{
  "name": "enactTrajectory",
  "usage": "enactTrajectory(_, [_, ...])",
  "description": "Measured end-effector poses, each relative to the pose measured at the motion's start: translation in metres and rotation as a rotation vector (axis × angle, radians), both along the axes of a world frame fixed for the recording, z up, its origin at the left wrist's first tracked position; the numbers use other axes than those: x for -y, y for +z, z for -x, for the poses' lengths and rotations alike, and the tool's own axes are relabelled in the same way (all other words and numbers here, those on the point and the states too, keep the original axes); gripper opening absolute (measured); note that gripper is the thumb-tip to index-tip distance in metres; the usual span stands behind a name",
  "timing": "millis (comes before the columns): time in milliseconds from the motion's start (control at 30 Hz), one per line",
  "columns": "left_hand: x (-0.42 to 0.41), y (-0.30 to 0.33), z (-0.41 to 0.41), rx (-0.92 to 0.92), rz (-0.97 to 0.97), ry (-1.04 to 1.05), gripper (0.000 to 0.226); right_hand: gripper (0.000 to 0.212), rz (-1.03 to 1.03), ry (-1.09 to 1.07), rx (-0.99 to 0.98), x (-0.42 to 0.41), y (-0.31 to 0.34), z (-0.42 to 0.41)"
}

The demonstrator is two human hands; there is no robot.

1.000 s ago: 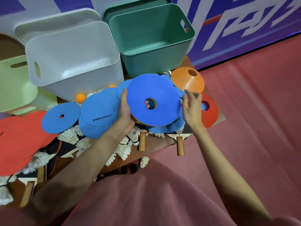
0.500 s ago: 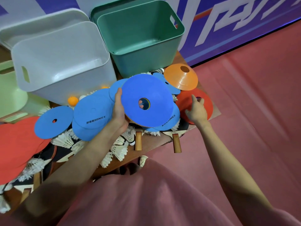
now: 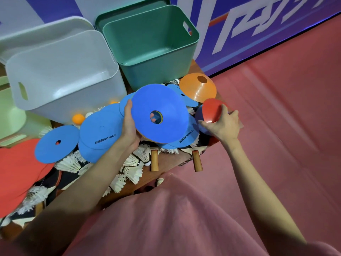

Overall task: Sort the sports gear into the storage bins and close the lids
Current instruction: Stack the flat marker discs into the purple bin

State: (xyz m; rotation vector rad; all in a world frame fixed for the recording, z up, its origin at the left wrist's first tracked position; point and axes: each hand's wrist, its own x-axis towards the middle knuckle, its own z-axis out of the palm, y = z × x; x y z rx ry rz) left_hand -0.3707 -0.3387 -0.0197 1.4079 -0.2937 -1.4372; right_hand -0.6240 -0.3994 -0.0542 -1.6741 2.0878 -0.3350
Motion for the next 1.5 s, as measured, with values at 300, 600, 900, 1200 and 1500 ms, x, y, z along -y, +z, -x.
enactTrajectory(300, [0.001,0.002,-0.012,0.159,0.008,0.086,0.04,0.023,0.222,0.051,0.896,-0.012,0.061,-0.03])
enactTrajectory(600, [-0.006,0.001,-0.014,0.073,0.001,0.049,0.047,0.043,0.019,-0.012,0.923,-0.012,0.029,-0.062])
enactTrajectory(900, [-0.002,0.001,-0.004,-0.053,-0.036,0.048,0.053,0.026,0.196,0.143,0.631,-0.007,-0.021,-0.066])
enactTrajectory(1200, [0.024,0.007,0.006,-0.252,-0.004,0.084,0.055,0.02,0.209,0.201,0.632,0.022,-0.022,-0.069])
enactTrajectory(1500, [0.043,0.0,0.0,-0.215,-0.004,0.19,0.05,0.038,0.088,0.185,0.375,0.11,-0.025,-0.053])
